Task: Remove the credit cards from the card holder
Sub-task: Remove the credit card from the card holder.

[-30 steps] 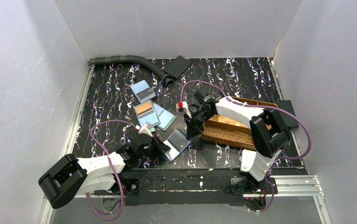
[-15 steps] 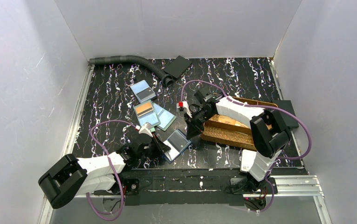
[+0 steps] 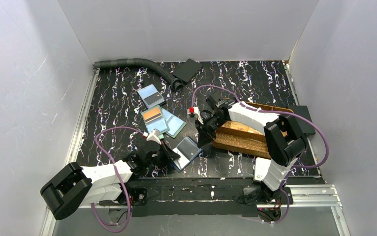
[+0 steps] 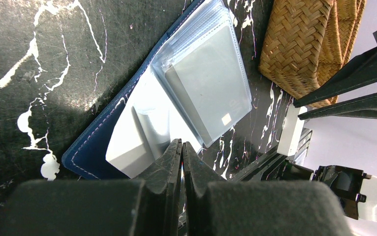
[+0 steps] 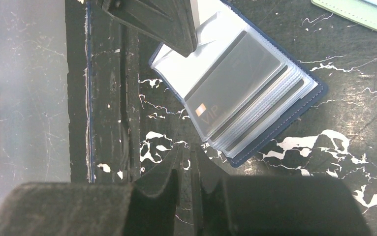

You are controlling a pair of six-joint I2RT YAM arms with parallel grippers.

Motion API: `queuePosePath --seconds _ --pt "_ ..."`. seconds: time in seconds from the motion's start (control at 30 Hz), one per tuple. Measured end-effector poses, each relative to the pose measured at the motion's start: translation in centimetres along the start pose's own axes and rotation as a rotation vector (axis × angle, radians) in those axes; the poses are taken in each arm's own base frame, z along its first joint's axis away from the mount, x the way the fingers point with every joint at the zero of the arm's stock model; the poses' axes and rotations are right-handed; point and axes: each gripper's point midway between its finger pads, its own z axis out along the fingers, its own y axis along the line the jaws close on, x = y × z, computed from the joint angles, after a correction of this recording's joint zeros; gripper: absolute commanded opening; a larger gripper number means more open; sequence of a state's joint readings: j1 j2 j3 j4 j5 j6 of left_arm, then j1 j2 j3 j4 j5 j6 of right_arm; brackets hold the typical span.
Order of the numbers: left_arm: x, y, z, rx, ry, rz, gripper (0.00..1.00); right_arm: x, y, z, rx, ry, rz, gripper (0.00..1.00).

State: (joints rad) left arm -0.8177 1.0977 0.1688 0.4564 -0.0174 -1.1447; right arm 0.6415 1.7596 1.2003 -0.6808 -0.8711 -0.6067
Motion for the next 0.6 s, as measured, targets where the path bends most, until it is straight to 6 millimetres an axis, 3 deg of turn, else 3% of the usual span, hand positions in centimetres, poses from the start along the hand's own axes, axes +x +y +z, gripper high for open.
queuePosePath --seconds 0.6 --pt "-0.17 -0.35 -0.13 0.013 -0.006 -0.001 0.03 -0.14 0.13 -0.09 -0.001 -0.004 -0.004 0.20"
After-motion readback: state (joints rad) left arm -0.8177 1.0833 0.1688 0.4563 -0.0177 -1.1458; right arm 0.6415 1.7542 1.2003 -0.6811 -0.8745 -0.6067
